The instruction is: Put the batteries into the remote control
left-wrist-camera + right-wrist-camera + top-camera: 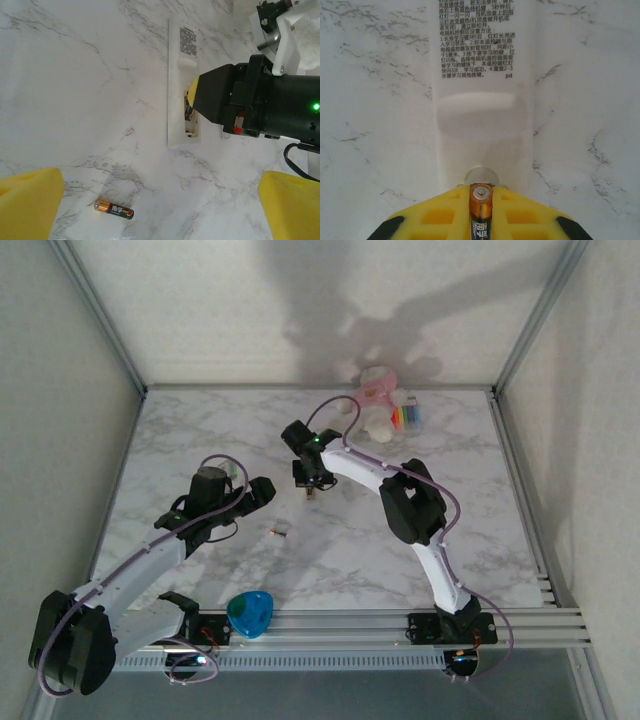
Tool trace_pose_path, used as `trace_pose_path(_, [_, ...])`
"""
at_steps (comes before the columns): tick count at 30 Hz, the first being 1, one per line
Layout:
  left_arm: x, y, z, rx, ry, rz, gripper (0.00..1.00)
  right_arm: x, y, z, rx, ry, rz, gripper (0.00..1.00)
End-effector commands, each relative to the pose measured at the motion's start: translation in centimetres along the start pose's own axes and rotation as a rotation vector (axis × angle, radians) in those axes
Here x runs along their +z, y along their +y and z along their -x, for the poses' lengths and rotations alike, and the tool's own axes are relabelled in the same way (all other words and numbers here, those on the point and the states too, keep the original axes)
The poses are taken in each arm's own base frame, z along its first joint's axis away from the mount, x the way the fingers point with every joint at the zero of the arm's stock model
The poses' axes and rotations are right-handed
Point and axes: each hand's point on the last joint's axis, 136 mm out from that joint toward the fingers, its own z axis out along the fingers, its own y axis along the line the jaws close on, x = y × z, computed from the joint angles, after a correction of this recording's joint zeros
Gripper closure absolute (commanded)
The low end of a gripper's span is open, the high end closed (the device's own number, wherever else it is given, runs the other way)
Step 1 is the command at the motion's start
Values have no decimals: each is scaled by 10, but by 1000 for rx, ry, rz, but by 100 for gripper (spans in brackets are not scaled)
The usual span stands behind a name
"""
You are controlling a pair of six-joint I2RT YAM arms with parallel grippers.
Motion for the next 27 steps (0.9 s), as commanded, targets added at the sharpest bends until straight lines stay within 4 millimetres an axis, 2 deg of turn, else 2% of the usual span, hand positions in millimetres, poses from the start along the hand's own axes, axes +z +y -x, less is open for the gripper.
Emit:
trace_pose_path(1, [2, -2, -4, 21, 12, -13, 0, -9, 0, 0, 21, -23, 2, 85])
trace_pose_path(20, [1, 0, -6, 15, 12, -8, 0, -8, 9, -28, -14, 10, 2, 85])
trace_pose_path(27, [0, 1, -7, 11, 9, -11, 1, -6, 11, -36, -33, 22, 0, 82])
